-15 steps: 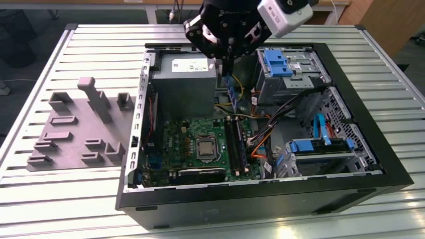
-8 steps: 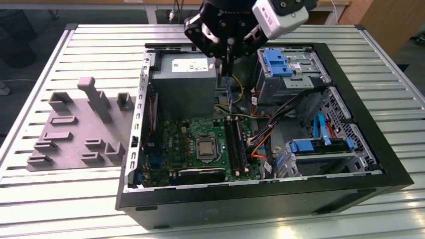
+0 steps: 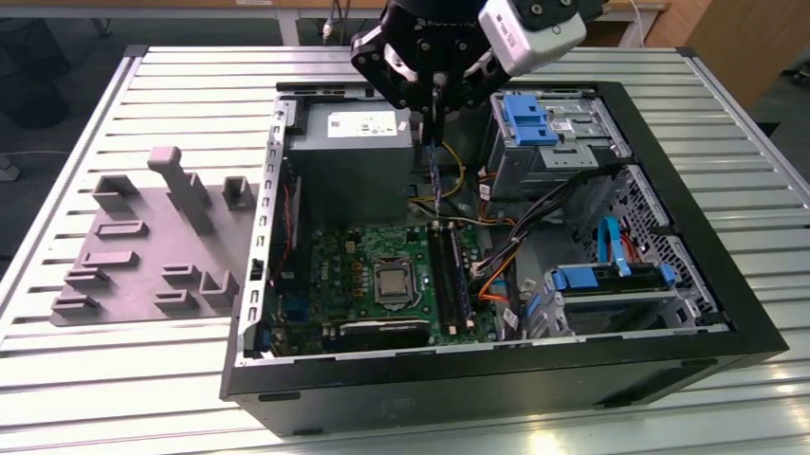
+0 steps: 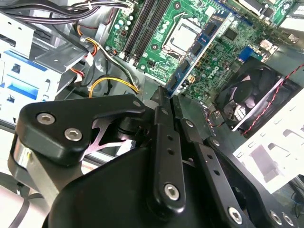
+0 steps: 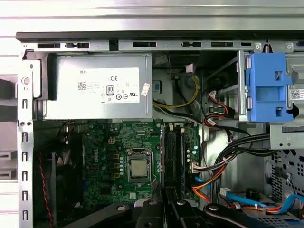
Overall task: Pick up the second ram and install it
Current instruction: 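Insert the second ram into the second slot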
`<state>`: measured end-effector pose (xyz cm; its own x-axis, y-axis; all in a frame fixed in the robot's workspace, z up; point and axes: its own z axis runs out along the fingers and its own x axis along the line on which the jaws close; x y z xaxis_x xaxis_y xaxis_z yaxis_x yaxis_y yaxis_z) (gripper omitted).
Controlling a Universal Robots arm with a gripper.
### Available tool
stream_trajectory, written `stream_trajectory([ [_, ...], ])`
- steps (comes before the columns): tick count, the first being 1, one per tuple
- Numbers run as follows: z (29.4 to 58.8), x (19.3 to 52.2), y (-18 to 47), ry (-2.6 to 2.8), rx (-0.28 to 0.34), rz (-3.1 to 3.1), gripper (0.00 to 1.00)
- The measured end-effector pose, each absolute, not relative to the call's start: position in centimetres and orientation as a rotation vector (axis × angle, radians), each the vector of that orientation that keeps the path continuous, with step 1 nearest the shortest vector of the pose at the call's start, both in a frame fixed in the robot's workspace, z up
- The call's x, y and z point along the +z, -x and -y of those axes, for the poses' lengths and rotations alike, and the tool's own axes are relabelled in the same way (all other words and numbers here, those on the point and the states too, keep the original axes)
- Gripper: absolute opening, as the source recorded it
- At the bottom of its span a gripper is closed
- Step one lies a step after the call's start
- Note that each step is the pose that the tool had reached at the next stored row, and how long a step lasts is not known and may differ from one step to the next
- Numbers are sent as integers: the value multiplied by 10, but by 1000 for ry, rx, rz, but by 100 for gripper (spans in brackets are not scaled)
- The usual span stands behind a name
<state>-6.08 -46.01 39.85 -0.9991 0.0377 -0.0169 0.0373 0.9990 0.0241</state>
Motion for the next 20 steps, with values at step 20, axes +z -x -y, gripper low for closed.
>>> stream_trajectory([
  [20,460,394,60,37,38,-3125,14],
])
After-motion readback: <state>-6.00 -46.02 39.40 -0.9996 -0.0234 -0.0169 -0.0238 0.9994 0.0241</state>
